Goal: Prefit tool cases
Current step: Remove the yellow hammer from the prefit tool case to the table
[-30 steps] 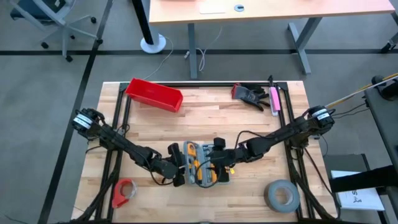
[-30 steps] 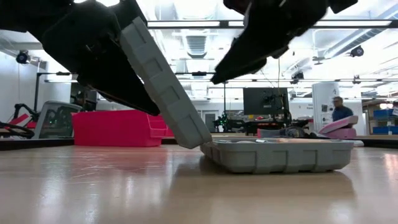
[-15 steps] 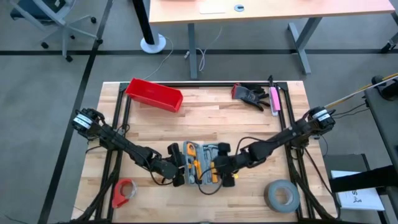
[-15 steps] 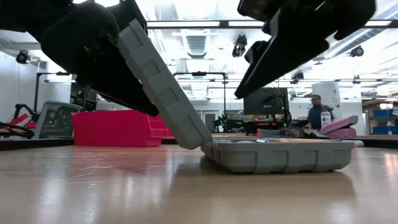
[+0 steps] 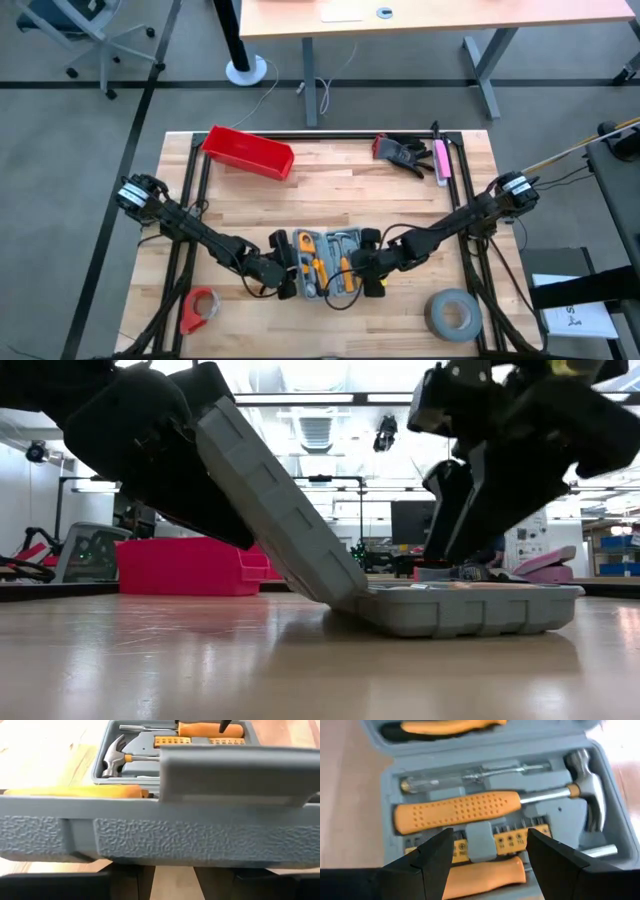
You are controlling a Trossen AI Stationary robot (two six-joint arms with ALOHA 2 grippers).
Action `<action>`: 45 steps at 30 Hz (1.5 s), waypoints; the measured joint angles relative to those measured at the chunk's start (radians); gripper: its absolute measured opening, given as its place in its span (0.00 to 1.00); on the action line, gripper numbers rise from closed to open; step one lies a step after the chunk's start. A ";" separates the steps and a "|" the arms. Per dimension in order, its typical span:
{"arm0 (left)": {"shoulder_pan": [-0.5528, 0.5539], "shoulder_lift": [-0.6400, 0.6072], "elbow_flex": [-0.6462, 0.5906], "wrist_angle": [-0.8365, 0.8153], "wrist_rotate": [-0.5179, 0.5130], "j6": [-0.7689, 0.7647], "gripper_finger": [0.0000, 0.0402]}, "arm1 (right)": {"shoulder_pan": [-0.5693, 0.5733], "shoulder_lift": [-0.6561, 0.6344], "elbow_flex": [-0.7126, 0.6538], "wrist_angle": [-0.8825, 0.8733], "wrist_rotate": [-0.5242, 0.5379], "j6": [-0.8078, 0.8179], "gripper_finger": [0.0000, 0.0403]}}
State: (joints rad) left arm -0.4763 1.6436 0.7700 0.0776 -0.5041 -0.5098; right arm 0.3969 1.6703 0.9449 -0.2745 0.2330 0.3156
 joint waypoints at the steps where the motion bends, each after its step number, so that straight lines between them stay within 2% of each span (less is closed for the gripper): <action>1: 0.000 0.000 0.000 0.000 0.000 0.000 0.31 | 0.000 0.000 -0.003 0.000 0.004 0.010 0.57; 12: 0.000 0.000 0.000 0.002 -0.003 -0.005 0.33 | -0.003 0.000 -0.004 0.022 0.037 0.085 0.59; 15: 0.000 0.000 0.000 0.003 -0.003 -0.005 0.31 | -0.008 0.000 -0.004 0.013 0.080 0.103 0.57; 23: 0.000 0.000 0.000 0.004 -0.003 -0.009 0.32 | -0.079 0.000 -0.004 -0.063 0.107 0.231 0.57; 28: 0.000 0.000 0.000 0.005 -0.006 -0.012 0.32 | -0.108 0.000 -0.003 -0.069 0.101 0.289 0.56; 33: 0.000 0.000 0.000 0.005 -0.008 -0.027 0.31 | -0.145 0.000 0.003 -0.073 0.046 0.351 0.54; 45: 0.000 0.000 0.000 0.004 -0.010 -0.049 0.33 | -0.214 0.000 0.032 -0.095 0.021 0.514 0.54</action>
State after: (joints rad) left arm -0.4760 1.6440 0.7700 0.0817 -0.5144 -0.5590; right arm 0.1825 1.6699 0.9771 -0.3695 0.2536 0.8292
